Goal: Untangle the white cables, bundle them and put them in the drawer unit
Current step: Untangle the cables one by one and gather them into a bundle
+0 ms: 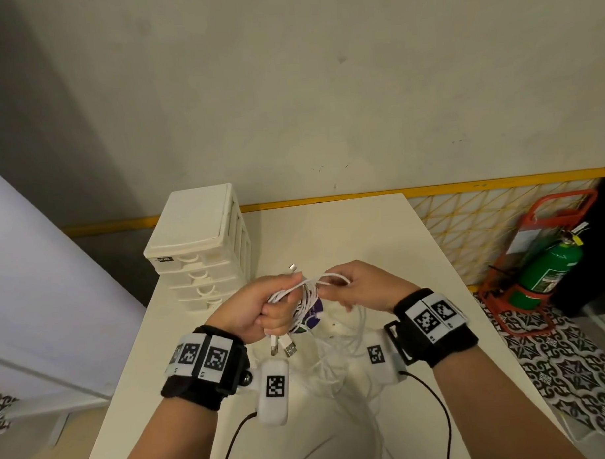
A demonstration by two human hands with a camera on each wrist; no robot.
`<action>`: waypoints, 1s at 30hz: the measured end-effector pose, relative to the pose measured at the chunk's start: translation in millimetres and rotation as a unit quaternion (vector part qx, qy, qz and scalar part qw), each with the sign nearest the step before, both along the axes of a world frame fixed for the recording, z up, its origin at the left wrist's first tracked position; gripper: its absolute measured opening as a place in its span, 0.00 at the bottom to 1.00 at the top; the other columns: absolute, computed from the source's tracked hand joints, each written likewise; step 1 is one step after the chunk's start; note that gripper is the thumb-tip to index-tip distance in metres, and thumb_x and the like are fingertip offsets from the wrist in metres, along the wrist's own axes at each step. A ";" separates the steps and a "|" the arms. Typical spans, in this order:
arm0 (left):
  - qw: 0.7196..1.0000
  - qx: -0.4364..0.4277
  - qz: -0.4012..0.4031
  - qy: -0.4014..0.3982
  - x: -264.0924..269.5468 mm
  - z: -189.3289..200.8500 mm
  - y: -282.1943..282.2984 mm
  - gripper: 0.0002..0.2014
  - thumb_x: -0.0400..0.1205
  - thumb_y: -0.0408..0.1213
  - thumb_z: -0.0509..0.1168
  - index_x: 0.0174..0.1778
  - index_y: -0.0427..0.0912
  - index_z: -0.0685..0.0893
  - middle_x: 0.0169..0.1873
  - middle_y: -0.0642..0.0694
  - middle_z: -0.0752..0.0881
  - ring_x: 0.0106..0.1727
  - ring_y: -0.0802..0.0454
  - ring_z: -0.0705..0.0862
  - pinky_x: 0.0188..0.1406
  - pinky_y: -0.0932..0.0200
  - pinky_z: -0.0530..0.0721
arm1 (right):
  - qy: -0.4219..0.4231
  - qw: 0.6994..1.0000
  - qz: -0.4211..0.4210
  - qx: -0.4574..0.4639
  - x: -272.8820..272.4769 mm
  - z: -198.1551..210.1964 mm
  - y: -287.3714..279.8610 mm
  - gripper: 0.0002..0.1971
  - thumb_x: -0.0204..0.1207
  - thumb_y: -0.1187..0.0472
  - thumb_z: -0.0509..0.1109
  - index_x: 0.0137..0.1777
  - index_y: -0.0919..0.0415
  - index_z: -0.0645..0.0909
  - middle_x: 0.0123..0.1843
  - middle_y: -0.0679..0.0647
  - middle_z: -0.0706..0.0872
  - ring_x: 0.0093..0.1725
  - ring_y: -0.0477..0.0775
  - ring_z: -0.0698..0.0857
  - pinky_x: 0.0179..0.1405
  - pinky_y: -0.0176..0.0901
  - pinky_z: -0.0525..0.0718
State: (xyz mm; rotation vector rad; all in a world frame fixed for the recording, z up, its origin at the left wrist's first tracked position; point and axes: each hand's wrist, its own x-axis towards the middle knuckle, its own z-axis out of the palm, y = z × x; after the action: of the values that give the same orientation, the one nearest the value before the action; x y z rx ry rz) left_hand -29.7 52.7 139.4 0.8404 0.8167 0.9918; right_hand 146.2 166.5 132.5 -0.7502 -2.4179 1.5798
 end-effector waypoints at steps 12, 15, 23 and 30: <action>0.998 0.007 0.027 0.051 9.0 0.0 -4.7 0.18 0.81 0.50 0.63 0.27 0.45 0.79 0.13 0.56 0.64 0.12 0.60 0.58 0.13 0.68 0.58 | 0.056 0.996 -0.073 0.001 6.1 -1.4 8.1 0.13 0.82 0.57 0.61 0.47 0.60 0.87 0.20 0.36 0.77 0.25 0.34 0.73 0.31 0.26 0.69; 0.992 0.068 -0.006 -0.105 8.6 5.9 2.0 0.16 0.81 0.51 0.64 0.34 0.44 0.79 0.15 0.56 0.64 0.14 0.58 0.59 0.13 0.68 0.63 | 0.098 0.989 -0.112 -0.016 -2.4 -28.5 1.7 0.18 0.84 0.55 0.58 0.37 0.44 0.87 0.25 0.42 0.73 0.28 0.43 0.70 0.36 0.38 0.71; 0.905 0.144 0.117 -0.382 5.3 17.2 30.5 0.20 0.87 0.49 0.51 0.41 0.38 0.78 0.19 0.50 0.68 0.19 0.57 0.64 0.21 0.62 0.68 | 0.052 0.990 -0.126 0.031 -19.8 -74.7 -26.3 0.14 0.84 0.56 0.56 0.35 0.48 0.71 0.28 0.42 0.72 0.25 0.35 0.72 0.33 0.31 0.69; 0.858 0.166 0.433 -0.221 4.1 21.9 46.2 0.19 0.88 0.52 0.46 0.36 0.45 0.70 0.21 0.54 0.68 0.21 0.57 0.65 0.27 0.64 0.71 | 0.016 0.992 -0.065 0.106 -23.6 -85.9 -33.2 0.12 0.84 0.54 0.57 0.57 0.53 0.81 0.29 0.39 0.75 0.27 0.33 0.76 0.33 0.27 0.71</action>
State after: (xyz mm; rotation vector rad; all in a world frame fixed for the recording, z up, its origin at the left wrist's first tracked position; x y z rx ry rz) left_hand -25.6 98.9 161.3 0.4629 0.6166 2.0885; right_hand 122.6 133.2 46.7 -0.8163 -2.4113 1.2543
